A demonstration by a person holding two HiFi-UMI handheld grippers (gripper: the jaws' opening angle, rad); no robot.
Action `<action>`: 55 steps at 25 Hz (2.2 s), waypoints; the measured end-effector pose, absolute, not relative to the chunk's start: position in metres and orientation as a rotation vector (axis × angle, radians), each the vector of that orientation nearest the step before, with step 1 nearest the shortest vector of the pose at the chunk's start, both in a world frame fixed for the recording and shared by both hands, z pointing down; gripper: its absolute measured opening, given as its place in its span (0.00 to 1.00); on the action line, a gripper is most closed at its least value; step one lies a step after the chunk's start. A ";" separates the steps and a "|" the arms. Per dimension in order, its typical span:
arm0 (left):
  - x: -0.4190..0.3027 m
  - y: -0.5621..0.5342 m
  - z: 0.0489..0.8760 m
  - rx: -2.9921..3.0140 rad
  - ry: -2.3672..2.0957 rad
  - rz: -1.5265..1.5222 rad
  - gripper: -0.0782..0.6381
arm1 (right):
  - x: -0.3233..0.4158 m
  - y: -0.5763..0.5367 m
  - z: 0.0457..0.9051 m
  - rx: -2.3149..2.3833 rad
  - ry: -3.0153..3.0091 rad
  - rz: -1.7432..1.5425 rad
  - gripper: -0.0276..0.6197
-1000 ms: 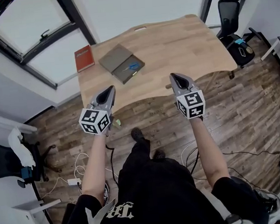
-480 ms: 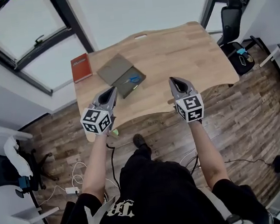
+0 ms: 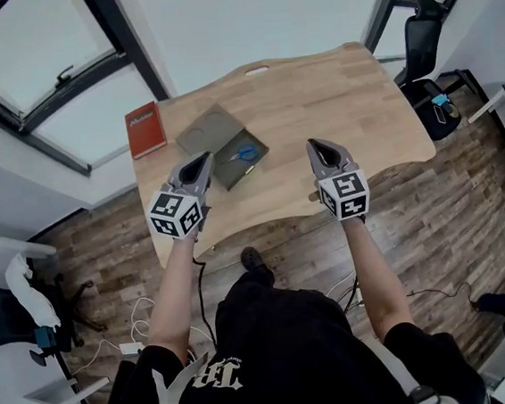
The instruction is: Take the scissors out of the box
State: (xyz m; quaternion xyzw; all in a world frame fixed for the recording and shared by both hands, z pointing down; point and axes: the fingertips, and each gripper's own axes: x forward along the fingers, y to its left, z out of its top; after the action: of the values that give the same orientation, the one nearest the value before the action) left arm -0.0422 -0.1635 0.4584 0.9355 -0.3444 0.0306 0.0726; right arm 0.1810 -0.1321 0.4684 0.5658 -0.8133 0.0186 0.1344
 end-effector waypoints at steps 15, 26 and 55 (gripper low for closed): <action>-0.081 -0.215 0.473 2.768 -1.045 0.071 0.11 | 0.144 -0.190 0.475 1.583 -2.340 0.062 0.05; -0.106 -0.243 0.481 2.744 -1.061 0.042 0.11 | 0.121 -0.223 0.483 1.553 -2.327 0.060 0.05; -0.126 -0.268 0.484 2.687 -1.195 0.061 0.11 | 0.098 -0.275 0.494 1.420 -2.408 0.047 0.05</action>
State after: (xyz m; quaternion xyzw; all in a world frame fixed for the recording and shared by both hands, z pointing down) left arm -0.1259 -0.2682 0.4838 0.9090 -0.4041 0.0207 0.1000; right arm 0.0982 -0.2746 0.4939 0.5004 -0.8484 0.0167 0.1717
